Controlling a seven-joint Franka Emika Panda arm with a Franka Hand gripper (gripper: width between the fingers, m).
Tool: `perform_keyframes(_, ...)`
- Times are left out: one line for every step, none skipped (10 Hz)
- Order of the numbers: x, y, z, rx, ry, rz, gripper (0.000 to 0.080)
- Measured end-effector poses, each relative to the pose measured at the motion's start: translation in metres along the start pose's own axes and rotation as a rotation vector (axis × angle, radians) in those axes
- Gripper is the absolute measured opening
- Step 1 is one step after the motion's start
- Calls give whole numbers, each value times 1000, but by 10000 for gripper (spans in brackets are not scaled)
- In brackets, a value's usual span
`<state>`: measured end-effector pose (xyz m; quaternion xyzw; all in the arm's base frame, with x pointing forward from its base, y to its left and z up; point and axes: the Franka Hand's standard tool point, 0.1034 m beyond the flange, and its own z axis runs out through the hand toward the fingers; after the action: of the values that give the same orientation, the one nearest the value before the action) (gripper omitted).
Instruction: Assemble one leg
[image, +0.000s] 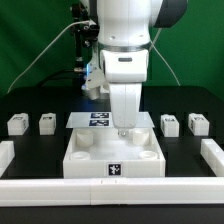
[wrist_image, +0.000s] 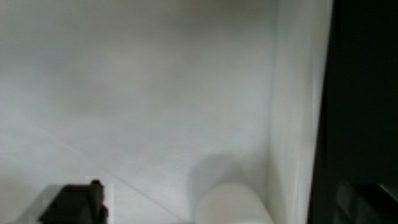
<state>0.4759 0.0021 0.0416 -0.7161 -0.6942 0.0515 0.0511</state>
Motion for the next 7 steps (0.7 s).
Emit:
perform_keyframes(0,0,0,1,0,0,650)
perform_keyframes(0,-1,1,2,0,-4,650)
perform_keyframes(-3,-7,6,4,2,-34,650)
perform_keyframes(-5,-16,12,18,3,-38,650)
perform_keyframes(-7,-19,15,23,5,-34,650)
perform_keyframes(-10,-22,17,23,6,-28,650)
perform_keyframes(-12,-24,20,29,8,-23,650)
